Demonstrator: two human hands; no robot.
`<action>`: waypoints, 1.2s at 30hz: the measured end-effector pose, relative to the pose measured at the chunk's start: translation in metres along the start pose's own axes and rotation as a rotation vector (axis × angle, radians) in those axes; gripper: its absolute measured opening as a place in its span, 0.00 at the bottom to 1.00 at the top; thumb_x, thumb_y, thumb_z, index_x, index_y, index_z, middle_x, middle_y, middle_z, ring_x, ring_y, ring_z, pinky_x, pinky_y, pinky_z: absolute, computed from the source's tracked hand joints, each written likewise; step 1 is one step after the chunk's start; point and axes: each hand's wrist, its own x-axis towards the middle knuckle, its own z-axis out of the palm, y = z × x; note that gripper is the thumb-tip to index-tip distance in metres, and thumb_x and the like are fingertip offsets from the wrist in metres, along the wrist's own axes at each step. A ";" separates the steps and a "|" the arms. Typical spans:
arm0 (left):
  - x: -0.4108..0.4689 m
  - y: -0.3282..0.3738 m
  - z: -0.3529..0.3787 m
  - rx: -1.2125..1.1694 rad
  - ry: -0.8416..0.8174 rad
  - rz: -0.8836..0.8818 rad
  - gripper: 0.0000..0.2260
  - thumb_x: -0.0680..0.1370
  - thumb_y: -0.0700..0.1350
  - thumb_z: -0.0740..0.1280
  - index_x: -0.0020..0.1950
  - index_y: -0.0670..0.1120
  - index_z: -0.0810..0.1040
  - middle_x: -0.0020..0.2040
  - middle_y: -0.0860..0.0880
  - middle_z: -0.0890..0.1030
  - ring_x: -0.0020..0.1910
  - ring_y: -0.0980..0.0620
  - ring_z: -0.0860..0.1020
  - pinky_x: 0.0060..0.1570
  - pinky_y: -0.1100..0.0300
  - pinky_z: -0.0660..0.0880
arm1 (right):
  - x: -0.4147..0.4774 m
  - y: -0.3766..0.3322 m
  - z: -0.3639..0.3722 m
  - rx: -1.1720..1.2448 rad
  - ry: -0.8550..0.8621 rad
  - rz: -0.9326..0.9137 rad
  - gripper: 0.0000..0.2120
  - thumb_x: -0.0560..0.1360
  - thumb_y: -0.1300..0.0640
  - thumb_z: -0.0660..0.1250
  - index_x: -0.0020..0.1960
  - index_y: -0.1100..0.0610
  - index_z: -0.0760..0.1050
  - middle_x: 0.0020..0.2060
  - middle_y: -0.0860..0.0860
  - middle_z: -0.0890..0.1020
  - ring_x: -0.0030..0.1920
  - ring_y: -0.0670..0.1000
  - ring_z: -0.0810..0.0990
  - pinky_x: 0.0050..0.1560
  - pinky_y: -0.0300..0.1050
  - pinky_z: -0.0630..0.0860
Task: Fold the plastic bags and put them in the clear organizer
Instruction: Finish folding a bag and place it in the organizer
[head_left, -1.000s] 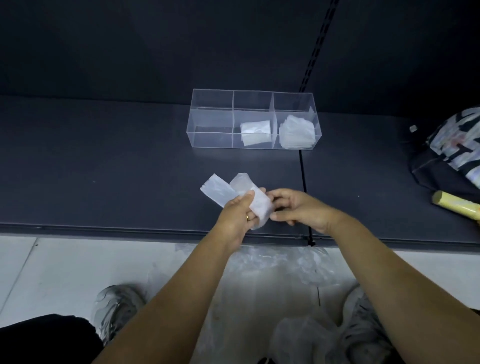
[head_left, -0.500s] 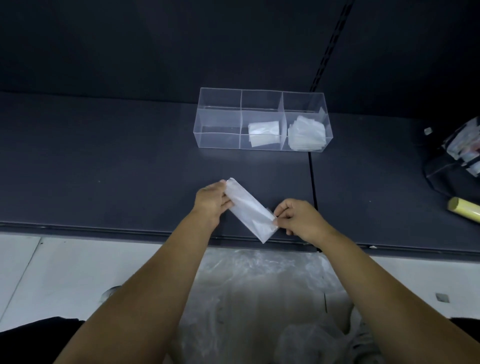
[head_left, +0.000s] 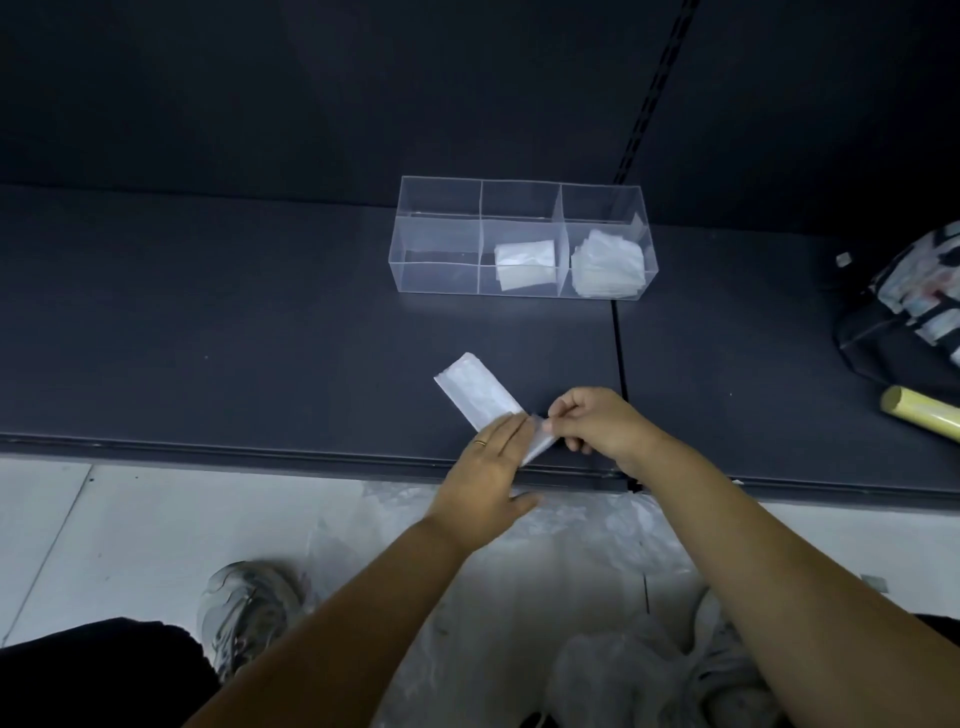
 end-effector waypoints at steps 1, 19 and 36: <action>0.000 0.000 -0.001 -0.024 0.022 -0.010 0.33 0.77 0.51 0.68 0.77 0.44 0.57 0.76 0.48 0.61 0.76 0.52 0.57 0.72 0.68 0.46 | -0.001 -0.002 0.000 0.058 -0.006 0.021 0.04 0.73 0.63 0.70 0.43 0.57 0.76 0.27 0.50 0.76 0.24 0.43 0.71 0.26 0.34 0.68; 0.047 -0.021 -0.051 -1.168 0.244 -0.850 0.08 0.82 0.44 0.60 0.56 0.44 0.77 0.57 0.40 0.78 0.49 0.44 0.79 0.29 0.63 0.79 | 0.027 -0.009 0.043 0.099 0.158 -0.092 0.07 0.73 0.65 0.70 0.50 0.58 0.78 0.39 0.53 0.83 0.23 0.44 0.73 0.23 0.35 0.69; 0.026 -0.060 -0.020 0.461 -0.013 -0.298 0.26 0.82 0.58 0.43 0.79 0.51 0.42 0.79 0.51 0.44 0.78 0.48 0.41 0.73 0.45 0.37 | 0.040 -0.022 0.052 -0.015 0.314 -0.031 0.07 0.67 0.62 0.74 0.36 0.52 0.79 0.33 0.47 0.81 0.37 0.48 0.79 0.42 0.45 0.78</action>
